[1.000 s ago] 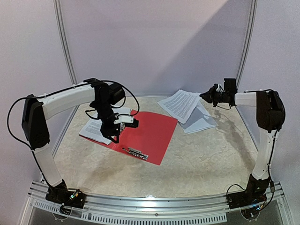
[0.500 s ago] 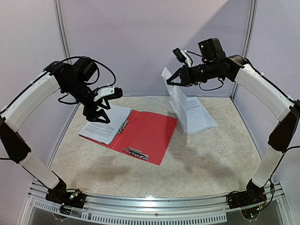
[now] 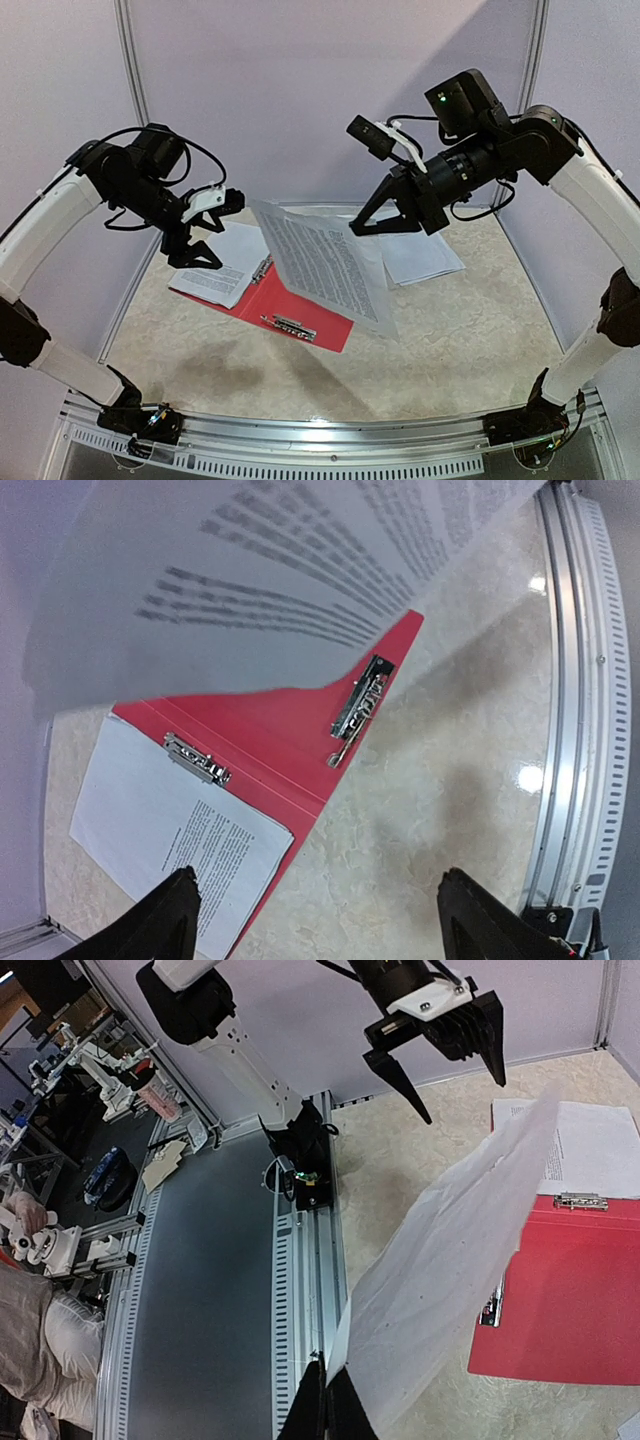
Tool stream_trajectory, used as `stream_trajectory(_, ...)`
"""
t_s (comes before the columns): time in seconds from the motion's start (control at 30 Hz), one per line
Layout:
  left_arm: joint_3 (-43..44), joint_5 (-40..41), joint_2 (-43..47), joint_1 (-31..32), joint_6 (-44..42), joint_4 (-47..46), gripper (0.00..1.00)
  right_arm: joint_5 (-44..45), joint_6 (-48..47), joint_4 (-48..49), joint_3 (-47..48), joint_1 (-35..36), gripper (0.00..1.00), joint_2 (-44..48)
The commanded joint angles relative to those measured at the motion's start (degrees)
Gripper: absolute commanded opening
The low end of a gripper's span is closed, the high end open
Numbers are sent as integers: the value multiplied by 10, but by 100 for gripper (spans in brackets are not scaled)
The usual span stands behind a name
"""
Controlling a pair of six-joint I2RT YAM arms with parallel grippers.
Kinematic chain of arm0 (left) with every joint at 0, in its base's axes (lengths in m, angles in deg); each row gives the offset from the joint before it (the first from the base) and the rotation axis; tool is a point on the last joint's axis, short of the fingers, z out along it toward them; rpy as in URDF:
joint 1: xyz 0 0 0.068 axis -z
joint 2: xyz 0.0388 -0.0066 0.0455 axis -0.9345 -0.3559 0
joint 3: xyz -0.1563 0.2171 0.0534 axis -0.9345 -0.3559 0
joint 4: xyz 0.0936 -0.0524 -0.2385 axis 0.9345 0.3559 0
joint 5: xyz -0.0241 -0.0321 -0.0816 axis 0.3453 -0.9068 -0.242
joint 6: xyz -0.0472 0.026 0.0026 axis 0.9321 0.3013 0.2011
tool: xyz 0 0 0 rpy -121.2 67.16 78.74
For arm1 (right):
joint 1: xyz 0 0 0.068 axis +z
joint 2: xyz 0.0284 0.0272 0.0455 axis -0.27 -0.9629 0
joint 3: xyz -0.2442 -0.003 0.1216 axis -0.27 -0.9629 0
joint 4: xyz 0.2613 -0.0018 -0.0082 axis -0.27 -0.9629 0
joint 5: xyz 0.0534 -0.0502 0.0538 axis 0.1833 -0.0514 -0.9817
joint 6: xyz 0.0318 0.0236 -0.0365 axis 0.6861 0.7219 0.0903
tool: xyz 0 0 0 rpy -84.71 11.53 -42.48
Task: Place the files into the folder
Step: Pass from the right arm to the left
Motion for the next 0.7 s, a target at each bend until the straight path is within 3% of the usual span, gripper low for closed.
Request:
stream_trajectory(0.0,-42,-32,16,-30,10,-52,84,-3,-12,-13,-3,3,0,13)
stream_trajectory(0.13,-82,-198,32,-100,81,-130,85,-8,-10,1,-7,2,0,31)
stream_trajectory(0.23,-111,-315,36,-113,118,-172,85,-10,-16,7,-5,2,0,37)
stream_trajectory(0.43,-137,-475,38,-112,92,-153,83,-1,-25,14,-4,3,0,51)
stream_trajectory(0.5,-139,-497,36,-113,99,-156,75,1,-28,18,-6,2,0,55)
stream_trajectory(0.67,-129,-524,34,-98,122,-158,40,5,-30,26,-12,2,0,59)
